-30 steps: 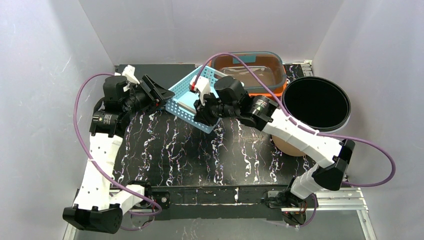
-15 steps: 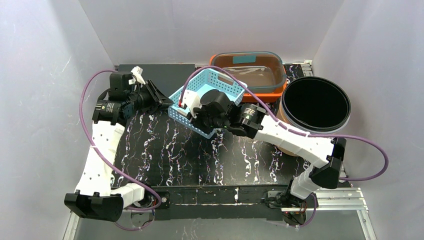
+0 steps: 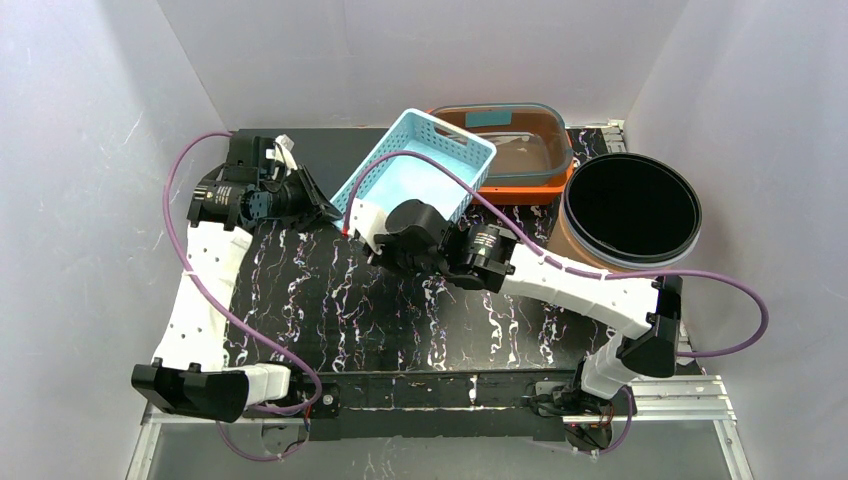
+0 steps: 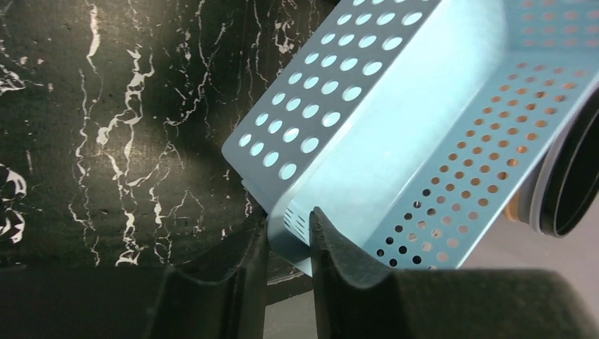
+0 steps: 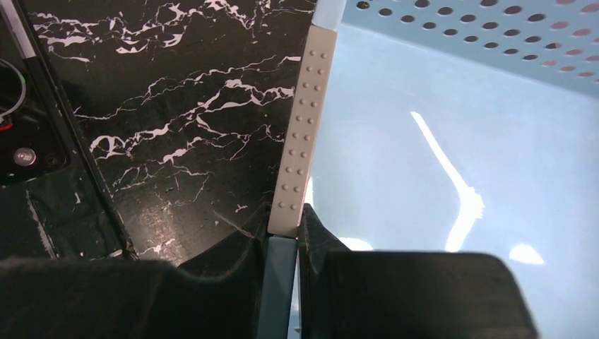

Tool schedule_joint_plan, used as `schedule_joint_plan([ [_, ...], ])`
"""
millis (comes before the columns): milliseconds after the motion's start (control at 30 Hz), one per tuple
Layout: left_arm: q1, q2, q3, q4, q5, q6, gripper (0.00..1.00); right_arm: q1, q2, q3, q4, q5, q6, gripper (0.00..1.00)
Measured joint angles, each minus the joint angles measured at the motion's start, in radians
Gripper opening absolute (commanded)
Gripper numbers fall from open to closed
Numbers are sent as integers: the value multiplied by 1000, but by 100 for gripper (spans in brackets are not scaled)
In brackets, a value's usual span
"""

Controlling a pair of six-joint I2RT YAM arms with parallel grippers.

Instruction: Turn the large container upside down

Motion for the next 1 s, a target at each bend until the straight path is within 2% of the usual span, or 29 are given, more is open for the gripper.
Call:
schedule_joint_plan([
  [133,2,6,14,-15,-19,-5,3,5,0,-22,40,11,6,10],
  [200,2,10,23,-21,-23,-5,1,6,0,-26,53,13,10,22],
  [333,2,18,47,-29,-27,-5,0,6,0,-26,67,16,30,35],
  [467,-6,18,55,-29,-23,-6,0,17,14,-17,98,0,41,42],
  [600,-13,18,55,-34,-19,-10,0,28,77,45,114,-7,39,42],
  [700,-13,16,55,-41,-23,-10,0,32,126,84,106,19,40,36],
  [833,-12,12,56,-52,-16,-24,0,18,171,113,81,52,54,34],
  [933,-12,4,56,-57,-18,-32,0,16,196,119,85,68,72,26],
  [1000,-13,3,56,-58,-19,-34,0,18,199,119,91,75,92,16],
])
